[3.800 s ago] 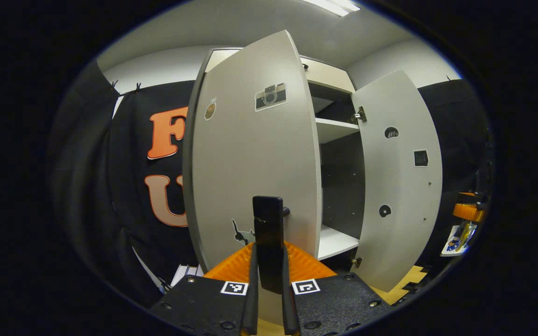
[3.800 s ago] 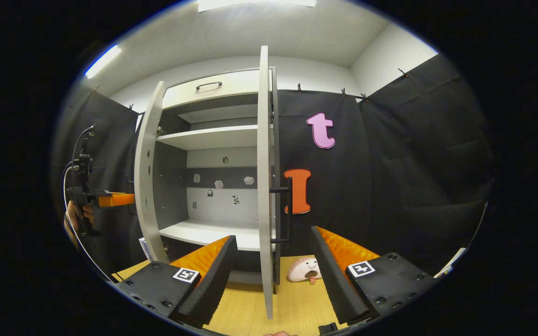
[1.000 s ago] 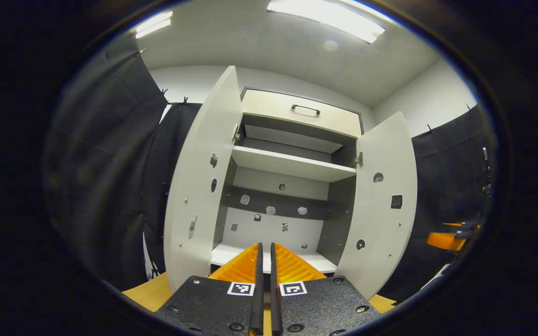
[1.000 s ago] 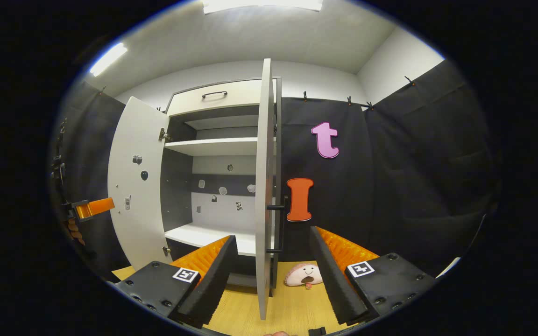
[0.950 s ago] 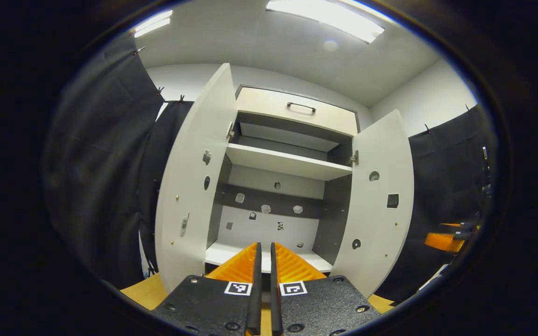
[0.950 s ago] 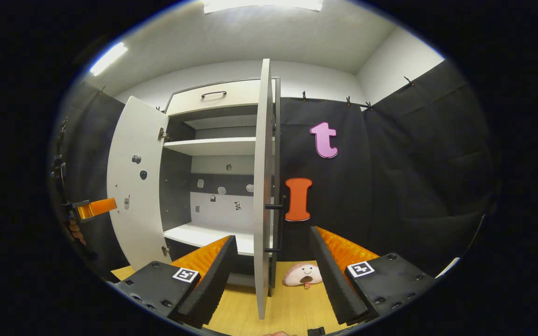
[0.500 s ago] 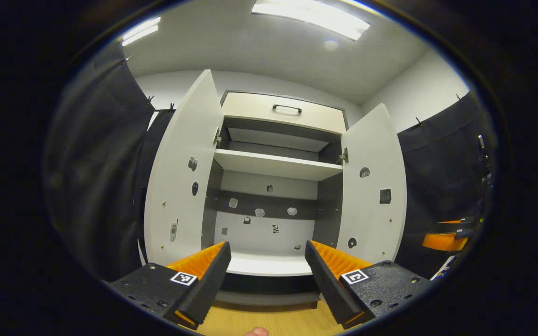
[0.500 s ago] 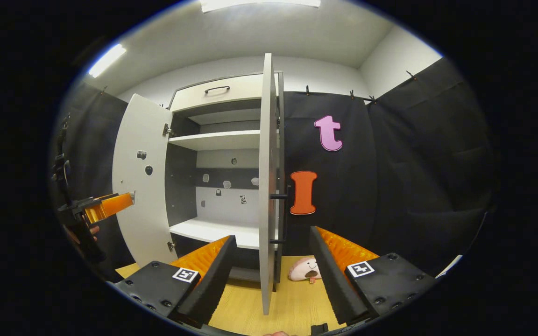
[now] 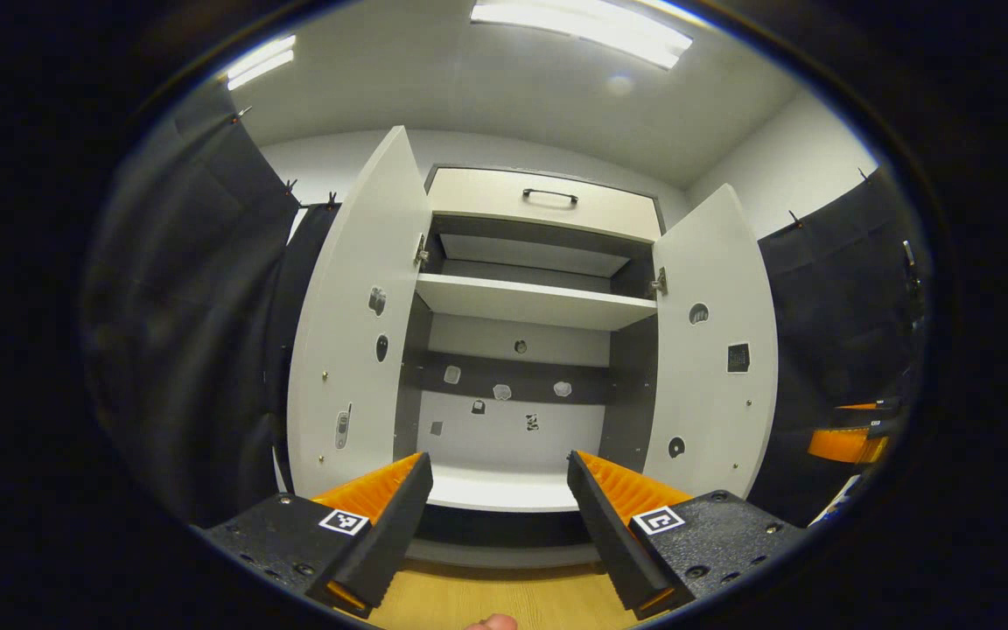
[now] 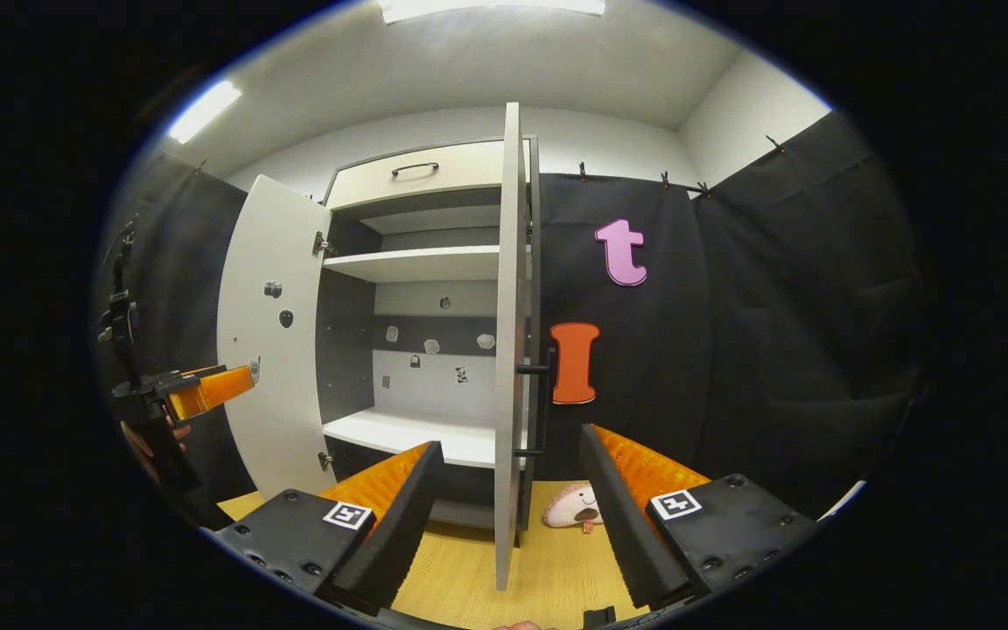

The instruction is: Open the right door of the double-door shoe cabinet with the right hand, and open the left door with the left hand.

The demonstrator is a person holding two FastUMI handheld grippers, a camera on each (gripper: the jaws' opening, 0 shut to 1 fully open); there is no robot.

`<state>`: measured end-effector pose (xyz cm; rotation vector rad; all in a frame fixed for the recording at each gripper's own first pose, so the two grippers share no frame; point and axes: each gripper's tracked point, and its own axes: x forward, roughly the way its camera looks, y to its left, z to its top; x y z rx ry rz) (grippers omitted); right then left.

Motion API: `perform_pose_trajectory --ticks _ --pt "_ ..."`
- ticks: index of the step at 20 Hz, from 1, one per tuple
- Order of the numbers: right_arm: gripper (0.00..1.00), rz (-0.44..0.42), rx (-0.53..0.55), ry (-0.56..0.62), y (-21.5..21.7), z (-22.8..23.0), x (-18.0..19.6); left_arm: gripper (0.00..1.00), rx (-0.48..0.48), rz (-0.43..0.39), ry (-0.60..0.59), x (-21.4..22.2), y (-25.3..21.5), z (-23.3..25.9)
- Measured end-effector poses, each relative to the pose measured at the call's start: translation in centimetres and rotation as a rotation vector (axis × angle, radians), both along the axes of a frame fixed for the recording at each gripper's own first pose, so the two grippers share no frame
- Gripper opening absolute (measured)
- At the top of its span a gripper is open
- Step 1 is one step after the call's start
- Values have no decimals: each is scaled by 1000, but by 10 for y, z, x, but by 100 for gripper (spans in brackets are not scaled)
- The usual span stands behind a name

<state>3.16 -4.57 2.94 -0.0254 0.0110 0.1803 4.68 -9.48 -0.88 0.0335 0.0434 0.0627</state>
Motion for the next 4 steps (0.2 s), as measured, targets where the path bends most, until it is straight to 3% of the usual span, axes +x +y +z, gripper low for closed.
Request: perform_pose_trajectory --ticks 3,4 --pt "100 -2 12 -7 0 3 -1 94 7 -6 -3 1 -1 0" --pt "94 -4 15 -10 0 4 -1 94 8 -8 -3 1 -2 0"
